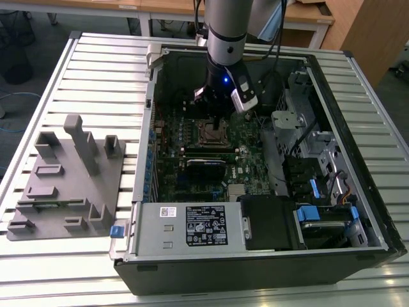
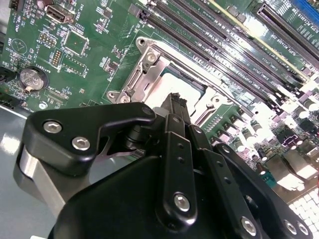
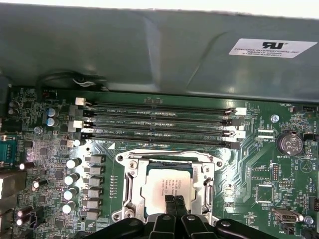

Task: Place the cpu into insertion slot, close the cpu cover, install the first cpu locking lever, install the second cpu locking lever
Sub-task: 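Install the second cpu locking lever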

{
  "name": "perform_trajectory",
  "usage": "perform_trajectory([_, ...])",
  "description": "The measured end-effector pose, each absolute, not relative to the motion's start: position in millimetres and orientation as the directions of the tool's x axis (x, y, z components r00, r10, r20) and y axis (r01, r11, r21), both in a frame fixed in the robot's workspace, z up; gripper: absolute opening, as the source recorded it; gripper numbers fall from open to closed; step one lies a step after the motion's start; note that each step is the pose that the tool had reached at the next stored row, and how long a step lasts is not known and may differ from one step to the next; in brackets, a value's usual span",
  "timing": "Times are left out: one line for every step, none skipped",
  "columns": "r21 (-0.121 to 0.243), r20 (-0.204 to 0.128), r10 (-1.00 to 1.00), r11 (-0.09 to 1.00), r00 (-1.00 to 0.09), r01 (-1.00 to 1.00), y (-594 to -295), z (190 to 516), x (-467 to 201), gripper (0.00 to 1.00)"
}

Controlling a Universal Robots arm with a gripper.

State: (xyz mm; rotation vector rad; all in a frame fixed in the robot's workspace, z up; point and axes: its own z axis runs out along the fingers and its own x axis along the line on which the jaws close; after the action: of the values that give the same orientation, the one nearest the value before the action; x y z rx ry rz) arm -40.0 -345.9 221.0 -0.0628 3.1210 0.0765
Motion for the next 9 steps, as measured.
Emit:
perform_trajectory([0.049,-0.020,-0.040,0.998,-0.999,-0.041,-345.9,221.0,-40.0,0.10])
perform_trajectory([0.049,-0.020,-0.040,0.998,-0.999,-0.041,-345.9,221.0,-40.0,0.10])
perform_trajectory([0.049,-0.020,-0.040,0.998,-0.999,-0.041,-345.9,221.0,-40.0,0.10])
perform_trajectory([0.049,-0.020,-0.040,0.998,-0.999,-0.041,-345.9,221.2,-40.0,0.10])
perform_trajectory([0.048,-0.020,-0.040,0.998,-0.999,-0.041,-346.0,221.7,-40.0,0.10])
perform_trajectory([0.048,-0.020,-0.040,0.998,-0.999,-0.041,-346.0,222.2,-40.1,0.10])
perform_trajectory([0.049,-0.020,-0.040,0.998,-0.999,-0.041,-345.9,222.8,-40.1,0.10])
perform_trajectory([0.048,-0.020,-0.040,0.998,-0.999,-0.041,-345.9,223.6,-40.1,0.10])
perform_trajectory([0.048,-0.020,-0.040,0.998,-0.999,-0.041,-345.9,224.3,-40.1,0.10])
